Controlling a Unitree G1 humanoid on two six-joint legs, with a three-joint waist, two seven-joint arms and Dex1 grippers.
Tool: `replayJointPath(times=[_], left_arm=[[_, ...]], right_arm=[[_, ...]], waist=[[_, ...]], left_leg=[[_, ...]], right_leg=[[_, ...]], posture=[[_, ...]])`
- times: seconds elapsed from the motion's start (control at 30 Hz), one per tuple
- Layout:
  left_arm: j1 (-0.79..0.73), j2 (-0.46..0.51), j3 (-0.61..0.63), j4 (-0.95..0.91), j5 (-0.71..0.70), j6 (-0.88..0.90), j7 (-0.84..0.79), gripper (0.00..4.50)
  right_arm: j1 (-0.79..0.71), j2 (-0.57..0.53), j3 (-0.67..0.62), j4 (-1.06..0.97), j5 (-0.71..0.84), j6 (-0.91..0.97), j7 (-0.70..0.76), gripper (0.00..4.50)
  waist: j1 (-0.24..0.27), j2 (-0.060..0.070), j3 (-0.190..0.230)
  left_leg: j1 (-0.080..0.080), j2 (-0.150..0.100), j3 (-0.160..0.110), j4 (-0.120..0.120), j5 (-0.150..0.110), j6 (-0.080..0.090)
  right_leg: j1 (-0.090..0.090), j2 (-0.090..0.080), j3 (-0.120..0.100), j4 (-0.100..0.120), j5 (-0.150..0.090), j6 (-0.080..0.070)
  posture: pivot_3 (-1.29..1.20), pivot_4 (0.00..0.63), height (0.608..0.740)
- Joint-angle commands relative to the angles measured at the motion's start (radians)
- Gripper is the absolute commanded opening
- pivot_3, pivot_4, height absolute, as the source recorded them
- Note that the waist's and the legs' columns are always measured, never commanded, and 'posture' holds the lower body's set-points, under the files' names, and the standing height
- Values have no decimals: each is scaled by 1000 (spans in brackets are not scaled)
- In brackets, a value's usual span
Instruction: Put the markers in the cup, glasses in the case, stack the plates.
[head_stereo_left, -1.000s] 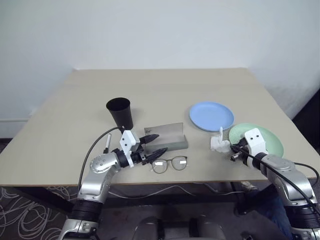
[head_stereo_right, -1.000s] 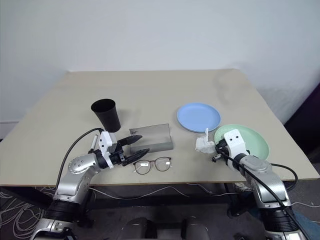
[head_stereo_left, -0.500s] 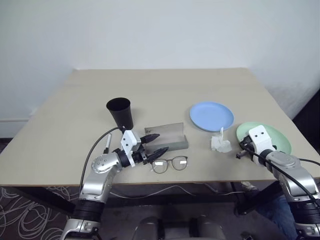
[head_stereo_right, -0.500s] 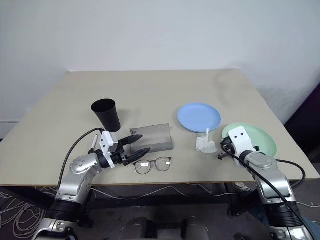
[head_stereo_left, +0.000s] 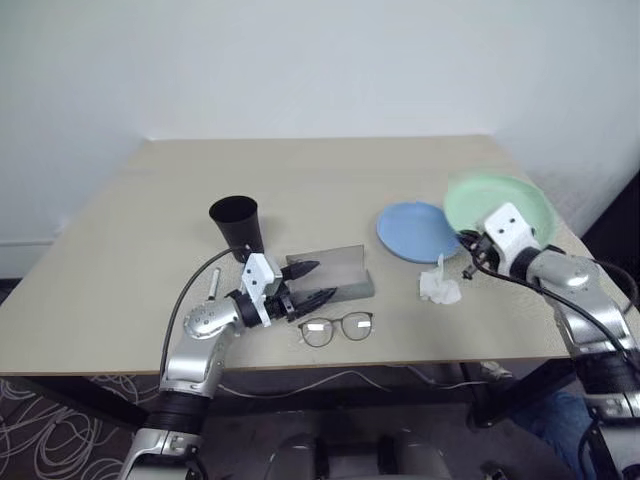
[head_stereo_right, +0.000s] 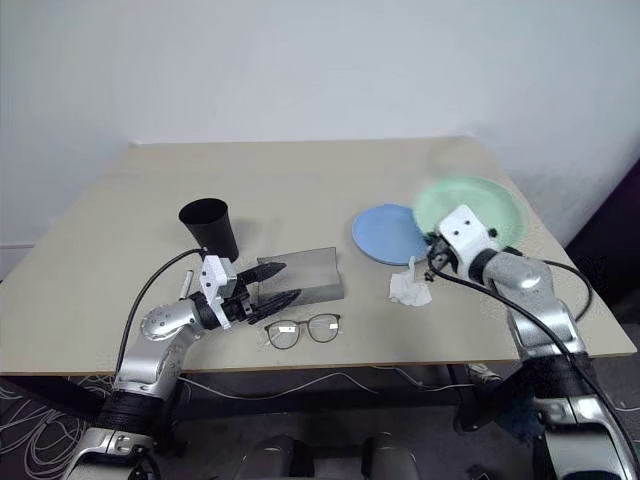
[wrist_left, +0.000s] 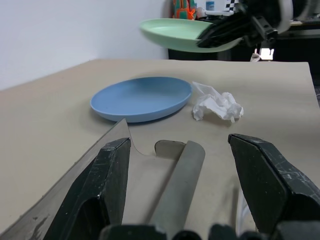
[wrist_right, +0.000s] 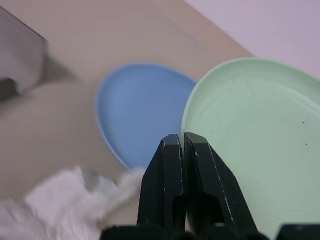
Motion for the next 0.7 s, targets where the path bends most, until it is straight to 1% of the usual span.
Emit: replayJointPath(times=[0.03,0.17,0.3,0.4,0.53,0.7], left_arm=[[-37,-12,-3,-21,1,-19,-1,3324],[-27,-18,-6,-37,2,-19,6,3324],[0,-21,-5,-63,0,-18,22,3324],[19,-23,-6,-85,-1,-13,36,3324],[31,-22,-8,-103,-3,-6,46,3324],[22,-21,-12,-98,-3,-4,45,3324]], right_arm=[[-139,43,39,212,-19,-153,92,4],[-247,109,61,431,-42,-270,128,4],[-302,154,78,565,-68,-344,156,4],[-319,169,80,626,-90,-387,156,658],[-325,164,71,639,-109,-432,128,1990],[-295,127,30,541,-74,-421,148,1990]], waist=[[0,0,0],[4,0,0],[1,0,0],[0,1,0],[1,1,0],[2,1,0]], left_leg=[[0,0,0,1,0,0],[-1,0,1,2,0,0],[-1,0,4,2,0,0],[-1,0,5,3,0,0],[0,1,6,4,0,0],[0,1,6,5,0,0]], right_leg=[[0,0,0,0,0,0],[1,0,0,1,0,0],[1,0,2,2,0,0],[0,0,2,3,0,0],[0,0,3,5,0,0],[-2,-1,3,9,0,0]], posture=[[0,0,740],[0,0,740],[0,0,740],[0,0,740],[0,0,740],[0,0,740]])
